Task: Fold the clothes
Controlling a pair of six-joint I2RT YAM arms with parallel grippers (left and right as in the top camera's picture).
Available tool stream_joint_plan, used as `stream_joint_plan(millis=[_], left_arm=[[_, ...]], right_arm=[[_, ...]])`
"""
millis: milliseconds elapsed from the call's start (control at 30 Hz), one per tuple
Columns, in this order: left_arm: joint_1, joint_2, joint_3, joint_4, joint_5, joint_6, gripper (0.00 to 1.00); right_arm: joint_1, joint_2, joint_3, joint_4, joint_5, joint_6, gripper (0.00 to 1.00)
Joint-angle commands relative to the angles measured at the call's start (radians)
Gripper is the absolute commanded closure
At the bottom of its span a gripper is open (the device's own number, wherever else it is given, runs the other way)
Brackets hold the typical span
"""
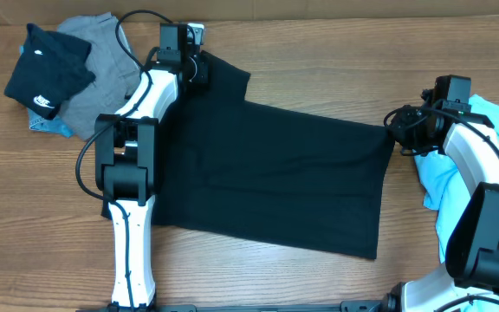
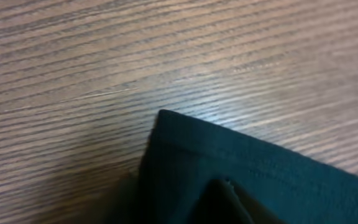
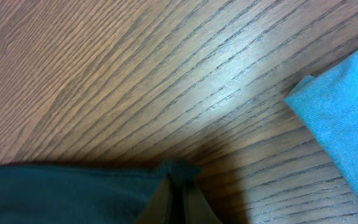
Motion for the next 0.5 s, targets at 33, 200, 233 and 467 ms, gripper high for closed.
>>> stream_joint_plan(millis=[33,200,233,467], left_arm=[[-0.008,0.048,-0.002,-0.019,0.062,-0.003,0.96],[-0.007,0.011,-0.002,-0.04,0.103,-0.035,0.96],[-0.007,-0.004,-0.002,-0.046,0.103,-0.041,0.96],[-0.007,-0.191,-0.002,-0.142,0.098,-0.014,0.96]], right_arm=[[-0.001,-0.016,-0.002,0.006,0.006,-0.004,0.95],[-0.001,-0.016,-0.002,0.022,0.011,-0.029,0.95],[-0.001,-0.016,-0.002,0.029,0.011,-0.039,0.95],[-0.005,-0.016,-0.002,0.076,0.026,-0.045,0.95]])
